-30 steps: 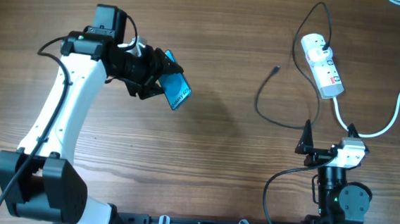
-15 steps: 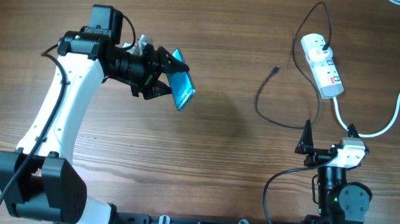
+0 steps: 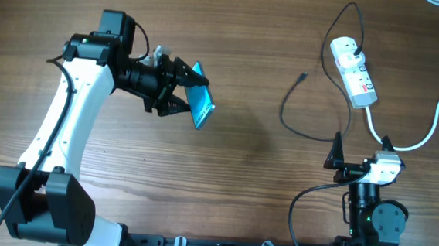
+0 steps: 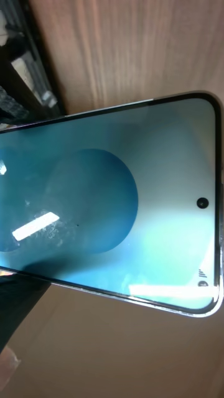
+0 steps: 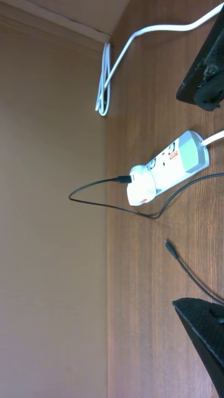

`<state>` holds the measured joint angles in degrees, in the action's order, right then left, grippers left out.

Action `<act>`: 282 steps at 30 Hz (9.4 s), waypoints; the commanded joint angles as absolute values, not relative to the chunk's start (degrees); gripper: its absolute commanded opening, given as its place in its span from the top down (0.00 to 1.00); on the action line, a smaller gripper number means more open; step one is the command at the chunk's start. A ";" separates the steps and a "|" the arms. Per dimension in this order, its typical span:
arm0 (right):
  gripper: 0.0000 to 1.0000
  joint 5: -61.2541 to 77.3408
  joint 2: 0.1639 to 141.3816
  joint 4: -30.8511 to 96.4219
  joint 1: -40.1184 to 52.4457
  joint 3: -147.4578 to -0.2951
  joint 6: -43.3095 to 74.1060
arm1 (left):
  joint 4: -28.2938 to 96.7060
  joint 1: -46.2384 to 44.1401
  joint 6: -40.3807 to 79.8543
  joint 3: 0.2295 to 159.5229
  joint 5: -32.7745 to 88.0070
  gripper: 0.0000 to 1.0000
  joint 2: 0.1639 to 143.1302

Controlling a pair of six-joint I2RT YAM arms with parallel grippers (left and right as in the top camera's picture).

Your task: Plug charger to phone and switch on socket

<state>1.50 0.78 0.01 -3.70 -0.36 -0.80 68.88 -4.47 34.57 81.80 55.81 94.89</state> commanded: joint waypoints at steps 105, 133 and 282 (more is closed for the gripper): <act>0.14 25.85 85.95 -65.67 26.61 -22.31 42.02 | 49.80 -20.16 56.10 81.82 25.58 0.56 92.90; 0.47 11.11 85.95 -61.89 33.47 -24.10 39.88 | 46.72 -27.27 60.66 81.82 26.48 0.57 92.90; 0.96 19.59 85.95 -47.24 32.08 -31.94 118.67 | 43.92 -22.28 65.21 81.62 27.38 0.96 94.50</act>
